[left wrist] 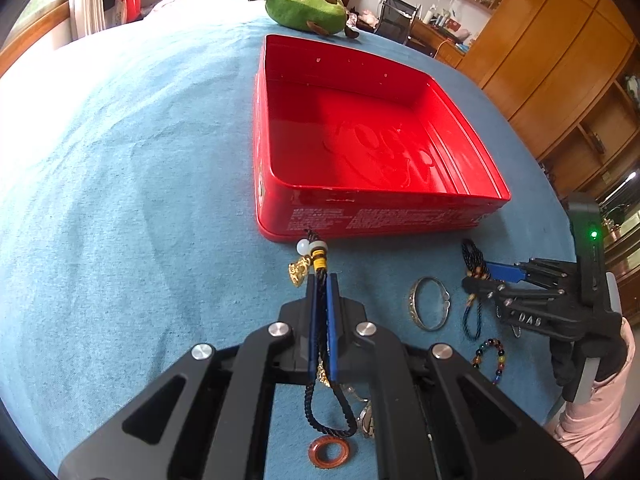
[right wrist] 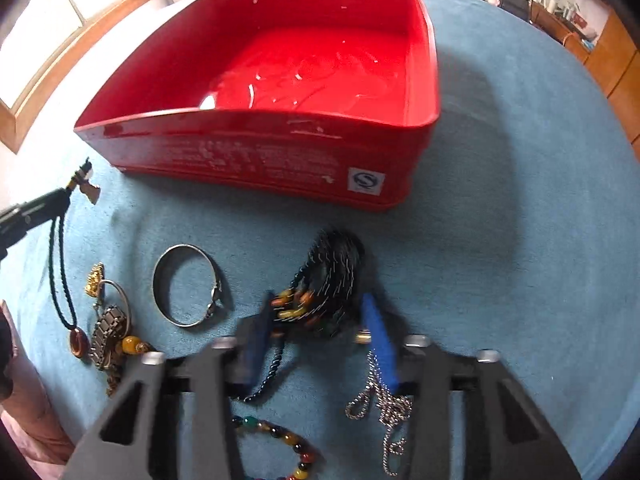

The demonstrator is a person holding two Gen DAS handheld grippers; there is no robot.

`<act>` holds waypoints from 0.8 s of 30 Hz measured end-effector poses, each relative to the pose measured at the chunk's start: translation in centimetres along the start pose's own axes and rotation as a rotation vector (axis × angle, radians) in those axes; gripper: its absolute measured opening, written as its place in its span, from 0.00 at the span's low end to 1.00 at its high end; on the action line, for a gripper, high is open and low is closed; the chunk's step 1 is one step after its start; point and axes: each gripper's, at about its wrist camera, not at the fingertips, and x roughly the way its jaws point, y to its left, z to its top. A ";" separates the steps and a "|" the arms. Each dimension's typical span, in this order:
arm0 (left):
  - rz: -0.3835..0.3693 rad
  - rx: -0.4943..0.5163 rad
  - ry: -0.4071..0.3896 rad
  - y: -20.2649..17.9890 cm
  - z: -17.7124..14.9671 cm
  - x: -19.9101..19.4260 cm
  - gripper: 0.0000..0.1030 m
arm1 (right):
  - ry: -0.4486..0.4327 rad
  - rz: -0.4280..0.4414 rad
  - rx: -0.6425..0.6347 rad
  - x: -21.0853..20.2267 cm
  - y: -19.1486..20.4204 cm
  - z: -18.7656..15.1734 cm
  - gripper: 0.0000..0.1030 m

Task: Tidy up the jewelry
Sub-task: 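Lift both held items and carry them over the red tin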

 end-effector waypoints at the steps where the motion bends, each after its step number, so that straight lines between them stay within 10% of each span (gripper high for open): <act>1: 0.000 0.001 -0.002 -0.1 0.0 -0.1 0.02 | -0.006 0.025 0.007 -0.1 -0.3 0.2 0.24; 24: -0.019 0.067 -0.156 -4.0 4.1 -6.6 0.02 | -0.337 0.298 0.061 -10.6 -1.9 5.2 0.17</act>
